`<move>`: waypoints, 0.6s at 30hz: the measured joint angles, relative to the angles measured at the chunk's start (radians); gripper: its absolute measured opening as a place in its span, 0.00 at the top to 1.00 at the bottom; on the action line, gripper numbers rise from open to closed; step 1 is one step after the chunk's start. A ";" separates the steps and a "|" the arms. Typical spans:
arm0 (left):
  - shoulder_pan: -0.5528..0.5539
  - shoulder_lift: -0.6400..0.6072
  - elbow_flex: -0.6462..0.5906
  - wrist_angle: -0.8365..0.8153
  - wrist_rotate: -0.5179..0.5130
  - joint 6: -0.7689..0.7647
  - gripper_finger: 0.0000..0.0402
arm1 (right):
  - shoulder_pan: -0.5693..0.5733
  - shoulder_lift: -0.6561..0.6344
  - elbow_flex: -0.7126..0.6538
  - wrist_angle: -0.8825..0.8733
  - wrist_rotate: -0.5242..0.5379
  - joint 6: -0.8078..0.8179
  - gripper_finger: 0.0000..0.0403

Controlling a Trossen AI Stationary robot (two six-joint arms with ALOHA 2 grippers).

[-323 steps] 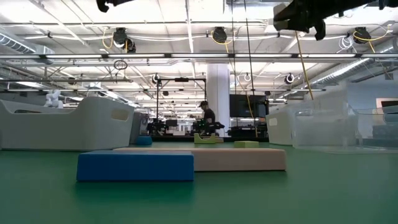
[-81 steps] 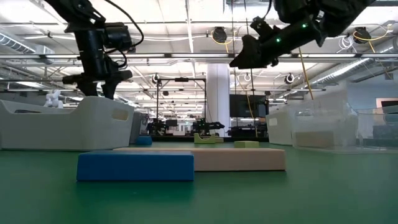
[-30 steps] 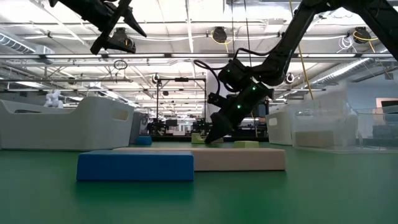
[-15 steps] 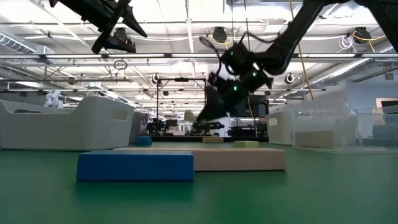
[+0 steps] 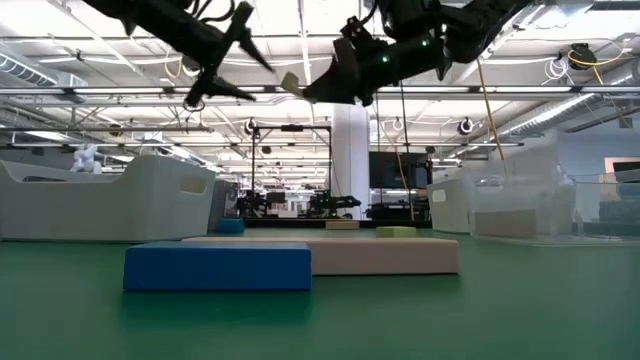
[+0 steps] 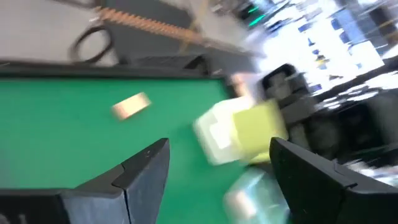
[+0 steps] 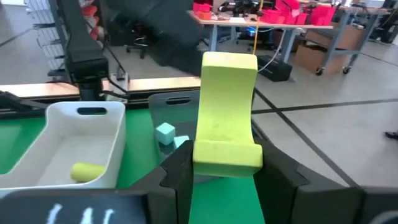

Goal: Sort & place blocks by color
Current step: Put the top green block into the gray bin

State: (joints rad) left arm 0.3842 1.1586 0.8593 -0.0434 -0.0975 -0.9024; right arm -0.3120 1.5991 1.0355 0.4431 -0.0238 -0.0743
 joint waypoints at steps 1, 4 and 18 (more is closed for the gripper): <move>-0.005 0.011 0.000 0.054 0.011 -0.008 0.31 | 0.007 -0.001 0.000 -0.004 0.001 0.001 0.71; -0.021 0.035 0.000 0.150 0.057 -0.027 0.31 | 0.029 -0.001 0.000 -0.007 0.001 0.001 0.71; -0.109 0.096 0.000 0.150 0.040 -0.146 0.31 | 0.108 -0.003 -0.004 -0.030 0.116 -0.090 0.71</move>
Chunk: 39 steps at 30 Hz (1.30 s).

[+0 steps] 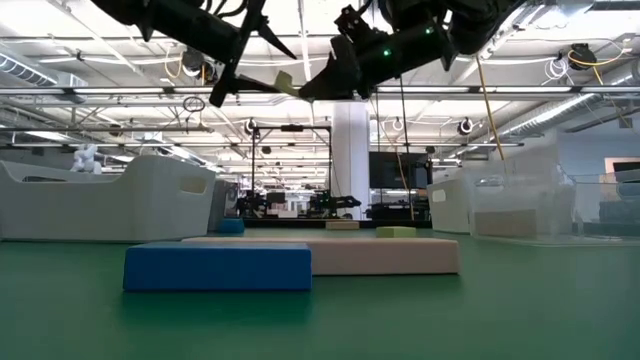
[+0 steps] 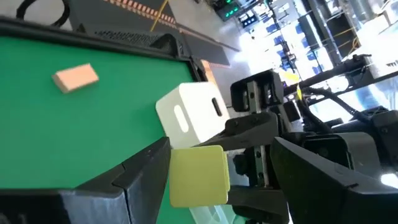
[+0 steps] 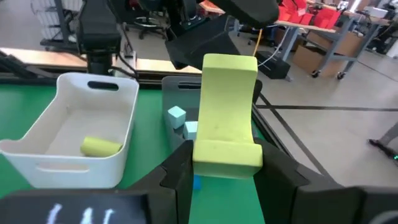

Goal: Sort & place blocks by color
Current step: Put the top green block into the gray bin

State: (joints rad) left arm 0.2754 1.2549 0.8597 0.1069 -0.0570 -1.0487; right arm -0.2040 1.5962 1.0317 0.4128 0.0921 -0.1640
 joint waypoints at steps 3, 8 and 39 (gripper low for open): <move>-0.008 0.004 0.001 -0.002 0.069 -0.026 0.31 | 0.008 -0.012 0.004 0.033 -0.009 -0.019 0.71; -0.009 0.004 -0.002 -0.010 0.074 -0.030 0.31 | 0.025 -0.040 0.007 0.033 0.046 -0.046 0.71; -0.016 0.000 0.002 0.112 0.045 0.147 0.68 | 0.051 -0.037 0.003 -0.131 0.027 0.149 0.43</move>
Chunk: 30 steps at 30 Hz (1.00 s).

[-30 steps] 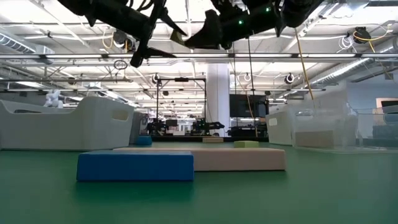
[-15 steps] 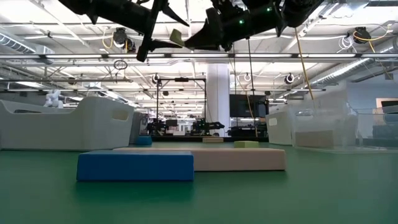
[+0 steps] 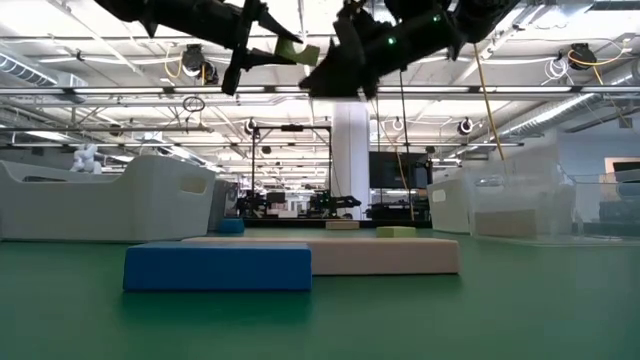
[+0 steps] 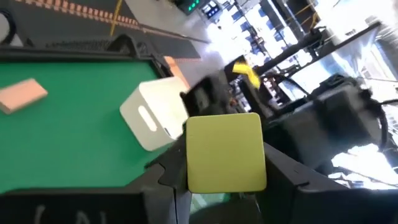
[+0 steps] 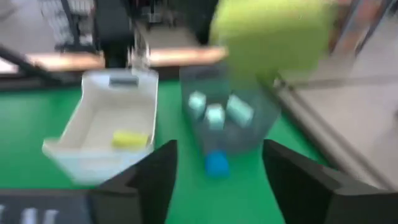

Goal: Sort & place blocks by color
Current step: Put the top green block into the gray bin

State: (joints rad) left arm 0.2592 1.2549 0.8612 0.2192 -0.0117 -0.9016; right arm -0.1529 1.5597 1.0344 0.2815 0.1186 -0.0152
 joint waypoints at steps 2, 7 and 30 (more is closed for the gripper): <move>0.001 0.002 0.000 -0.004 -0.005 0.013 0.68 | -0.001 -0.020 0.000 -0.093 -0.001 0.035 0.36; 0.009 -0.002 0.000 -0.024 -0.005 0.054 0.68 | -0.002 -0.103 0.000 -0.358 0.003 0.145 0.28; -0.301 -0.185 -0.002 -1.151 -0.175 -0.367 0.68 | 0.224 -0.022 -0.018 -0.537 0.023 0.444 0.38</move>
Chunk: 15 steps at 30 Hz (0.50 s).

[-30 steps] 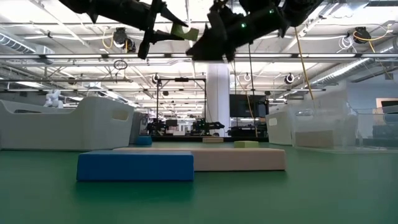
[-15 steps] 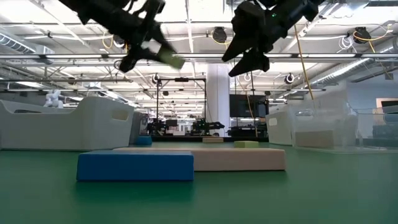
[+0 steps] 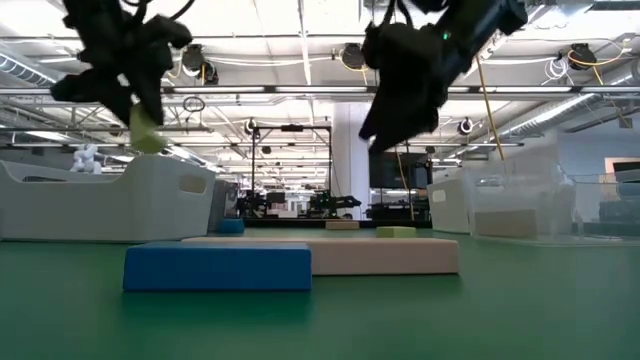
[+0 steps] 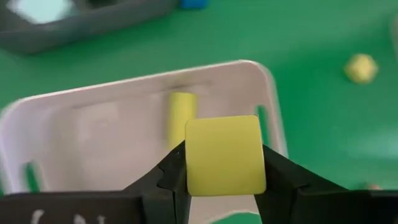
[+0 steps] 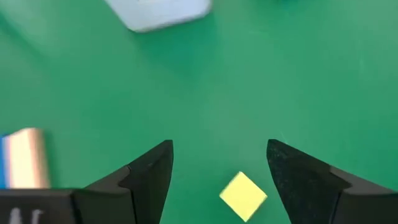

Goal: Sort & place blocks by color
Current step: Put the top green block into the gray bin, then put the green block into the gray bin

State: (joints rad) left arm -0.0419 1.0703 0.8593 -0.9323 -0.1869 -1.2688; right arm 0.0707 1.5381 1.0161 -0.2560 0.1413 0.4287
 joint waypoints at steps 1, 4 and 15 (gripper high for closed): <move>-0.009 0.005 0.000 -0.019 -0.017 -0.018 0.68 | 0.001 0.018 0.000 -0.001 0.013 0.015 0.38; -0.021 0.031 0.000 -0.062 -0.053 -0.057 0.68 | 0.000 0.068 0.000 0.001 0.026 0.053 0.38; -0.026 0.107 0.000 -0.058 0.011 -0.085 0.30 | 0.003 0.140 0.000 -0.011 0.048 0.282 0.31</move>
State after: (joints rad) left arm -0.0681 1.1769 0.8593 -0.9901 -0.1759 -1.3534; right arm 0.0738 1.6781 1.0161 -0.2666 0.1892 0.7109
